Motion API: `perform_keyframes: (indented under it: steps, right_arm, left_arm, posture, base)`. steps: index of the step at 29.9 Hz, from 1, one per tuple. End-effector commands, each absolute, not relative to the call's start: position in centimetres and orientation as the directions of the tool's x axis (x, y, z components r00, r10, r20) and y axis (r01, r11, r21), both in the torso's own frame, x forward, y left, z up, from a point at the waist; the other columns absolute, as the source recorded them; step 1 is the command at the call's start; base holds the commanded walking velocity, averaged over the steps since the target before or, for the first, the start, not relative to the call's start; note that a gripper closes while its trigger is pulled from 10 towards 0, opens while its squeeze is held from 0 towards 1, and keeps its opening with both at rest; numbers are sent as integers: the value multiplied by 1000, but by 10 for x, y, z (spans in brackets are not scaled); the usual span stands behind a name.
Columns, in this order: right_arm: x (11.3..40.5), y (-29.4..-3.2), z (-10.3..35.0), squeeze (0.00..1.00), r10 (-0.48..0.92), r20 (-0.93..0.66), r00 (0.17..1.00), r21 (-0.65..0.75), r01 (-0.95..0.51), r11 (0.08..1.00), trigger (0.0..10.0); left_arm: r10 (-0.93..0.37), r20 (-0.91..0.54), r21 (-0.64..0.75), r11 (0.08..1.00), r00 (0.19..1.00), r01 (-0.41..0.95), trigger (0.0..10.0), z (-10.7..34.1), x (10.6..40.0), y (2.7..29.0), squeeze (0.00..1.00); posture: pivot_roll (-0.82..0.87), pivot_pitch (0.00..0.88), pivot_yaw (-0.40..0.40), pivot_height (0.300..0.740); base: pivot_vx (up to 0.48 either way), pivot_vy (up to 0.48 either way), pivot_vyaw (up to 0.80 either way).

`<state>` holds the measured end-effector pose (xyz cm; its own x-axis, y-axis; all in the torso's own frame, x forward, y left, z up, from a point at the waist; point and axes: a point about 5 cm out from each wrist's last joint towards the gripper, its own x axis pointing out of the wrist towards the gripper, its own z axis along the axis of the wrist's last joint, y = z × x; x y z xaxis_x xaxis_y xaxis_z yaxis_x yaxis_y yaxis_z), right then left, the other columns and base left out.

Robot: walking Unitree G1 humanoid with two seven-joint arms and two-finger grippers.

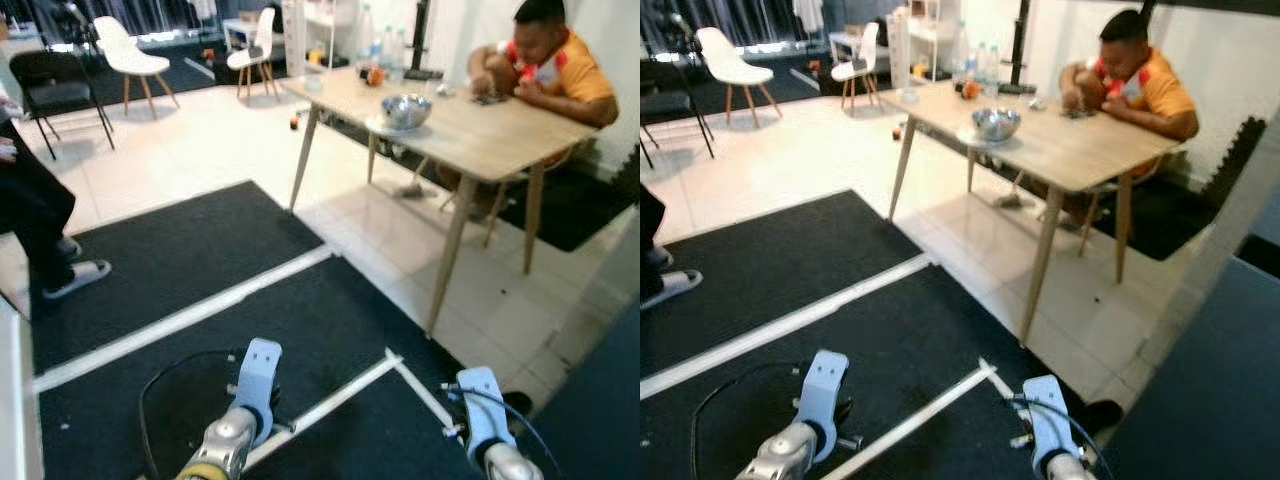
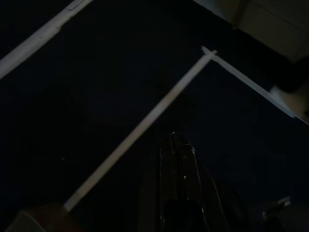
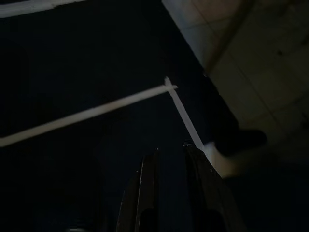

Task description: Restocking fridge

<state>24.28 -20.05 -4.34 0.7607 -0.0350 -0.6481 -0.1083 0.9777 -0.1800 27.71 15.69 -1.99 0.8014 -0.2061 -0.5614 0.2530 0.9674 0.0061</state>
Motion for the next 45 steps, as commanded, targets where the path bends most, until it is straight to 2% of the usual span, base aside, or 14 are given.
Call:
perform_keyframes:
  steps: [1, 36, 45]
  right_arm:
    - [239, -205, -46, 0, -46, -660, 750, -186, -104, 977, 10000]
    - [238, -201, -47, 0, -29, -664, 747, -163, -107, 981, 10000]
    - [237, -203, -47, 0, -26, -669, 743, -148, -99, 984, 10000]
  left_arm:
    - [-197, -584, 14, 967, 787, 253, 10000, -24, 273, 161, 0]
    - [-189, -595, 16, 969, 781, 246, 10000, -25, 272, 161, 0]
    - [-192, -598, 15, 968, 779, 249, 10000, -25, 272, 160, 0]
  posture:
    - [-149, 0, 30, 740]
    - [-143, 0, 29, 740]
    - [-145, 0, 30, 740]
  base:
    - [349, 0, 0]
    - [352, 0, 0]
    - [353, 0, -763]
